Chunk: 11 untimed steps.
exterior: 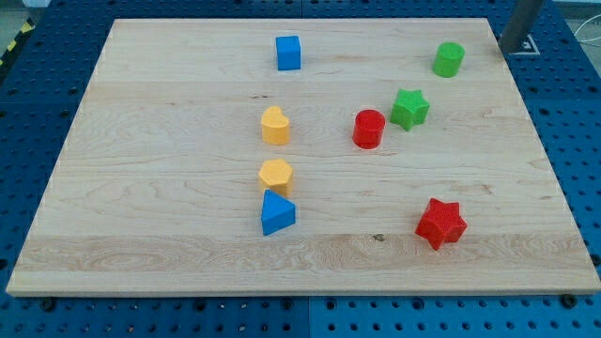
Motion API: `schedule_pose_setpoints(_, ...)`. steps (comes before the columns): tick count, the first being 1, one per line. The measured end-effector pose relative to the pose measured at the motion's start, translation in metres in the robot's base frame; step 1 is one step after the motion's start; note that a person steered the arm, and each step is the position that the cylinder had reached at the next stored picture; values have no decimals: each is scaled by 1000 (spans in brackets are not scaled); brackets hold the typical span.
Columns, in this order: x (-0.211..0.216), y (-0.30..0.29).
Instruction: Push the green circle towards the green star
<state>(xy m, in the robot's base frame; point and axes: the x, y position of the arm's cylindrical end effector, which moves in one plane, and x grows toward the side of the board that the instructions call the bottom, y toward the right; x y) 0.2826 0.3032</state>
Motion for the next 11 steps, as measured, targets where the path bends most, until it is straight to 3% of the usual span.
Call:
schedule_pose_setpoints(2, 67, -111)
schedule_pose_setpoints(3, 66, -125)
schedule_pose_setpoints(4, 65, -60)
schedule_pose_setpoints(5, 32, -20)
schedule_pose_setpoints(6, -10, -28)
schedule_pose_setpoints(9, 22, -138)
schedule_pose_setpoints(11, -6, -70)
